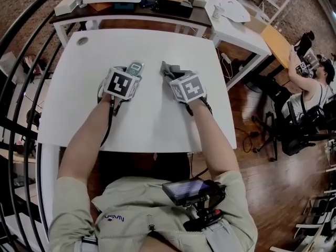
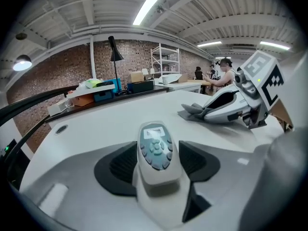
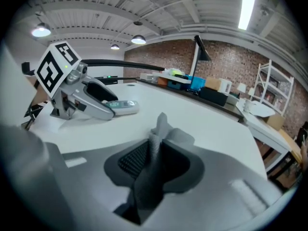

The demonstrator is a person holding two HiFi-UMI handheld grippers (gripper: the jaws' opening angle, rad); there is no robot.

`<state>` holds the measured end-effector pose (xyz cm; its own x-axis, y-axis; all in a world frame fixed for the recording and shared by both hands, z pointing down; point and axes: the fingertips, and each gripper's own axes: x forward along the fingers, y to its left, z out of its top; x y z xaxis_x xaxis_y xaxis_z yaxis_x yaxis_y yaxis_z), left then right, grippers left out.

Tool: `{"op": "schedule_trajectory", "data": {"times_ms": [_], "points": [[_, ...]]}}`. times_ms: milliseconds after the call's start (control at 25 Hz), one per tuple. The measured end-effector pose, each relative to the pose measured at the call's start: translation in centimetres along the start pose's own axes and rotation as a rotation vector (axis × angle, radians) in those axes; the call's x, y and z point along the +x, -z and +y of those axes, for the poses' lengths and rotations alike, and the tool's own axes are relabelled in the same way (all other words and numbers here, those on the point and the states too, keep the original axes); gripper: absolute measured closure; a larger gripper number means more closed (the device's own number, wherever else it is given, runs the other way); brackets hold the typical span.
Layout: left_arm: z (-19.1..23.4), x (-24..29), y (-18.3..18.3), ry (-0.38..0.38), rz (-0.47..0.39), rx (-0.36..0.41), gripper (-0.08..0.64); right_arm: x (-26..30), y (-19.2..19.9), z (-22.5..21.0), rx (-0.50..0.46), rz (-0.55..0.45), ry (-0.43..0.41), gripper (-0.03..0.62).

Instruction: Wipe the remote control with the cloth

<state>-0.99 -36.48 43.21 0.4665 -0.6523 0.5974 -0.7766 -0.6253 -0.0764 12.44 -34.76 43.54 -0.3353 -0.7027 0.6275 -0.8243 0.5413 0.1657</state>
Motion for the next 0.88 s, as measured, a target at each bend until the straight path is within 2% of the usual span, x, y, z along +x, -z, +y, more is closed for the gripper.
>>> {"op": "schedule_trajectory", "data": {"times_ms": [80, 200, 400, 480, 640, 760, 880], "points": [[-0.1, -0.4, 0.0, 0.006, -0.016, -0.006, 0.254, -0.1, -0.1, 0.2, 0.006, -0.018, -0.009, 0.468], [0.4, -1.3, 0.4, -0.011, -0.035, -0.010, 0.233, -0.7, -0.5, 0.1, 0.018, -0.060, -0.004, 0.453], [-0.2, -3.9, -1.8, 0.009, -0.203, -0.031, 0.233, -3.9, -2.8, -0.1, 0.053, -0.189, 0.037, 0.453], [-0.5, -6.0, -2.7, 0.003, -0.283, -0.056, 0.272, -6.0, -4.2, 0.1, 0.055, -0.260, 0.066, 0.465], [-1.9, -10.6, -4.1, -0.043, -0.409, -0.067, 0.355, -11.3, -6.5, 1.0, 0.031, -0.391, 0.129, 0.567], [-2.8, -13.9, -4.5, -0.105, -0.472, -0.044, 0.422, -15.1, -7.2, 1.8, 0.032, -0.479, 0.169, 0.588], [-4.4, -16.8, -4.8, -0.127, -0.526, -0.014, 0.450, -18.4, -7.4, 3.0, 0.029, -0.546, 0.199, 0.588]]}}
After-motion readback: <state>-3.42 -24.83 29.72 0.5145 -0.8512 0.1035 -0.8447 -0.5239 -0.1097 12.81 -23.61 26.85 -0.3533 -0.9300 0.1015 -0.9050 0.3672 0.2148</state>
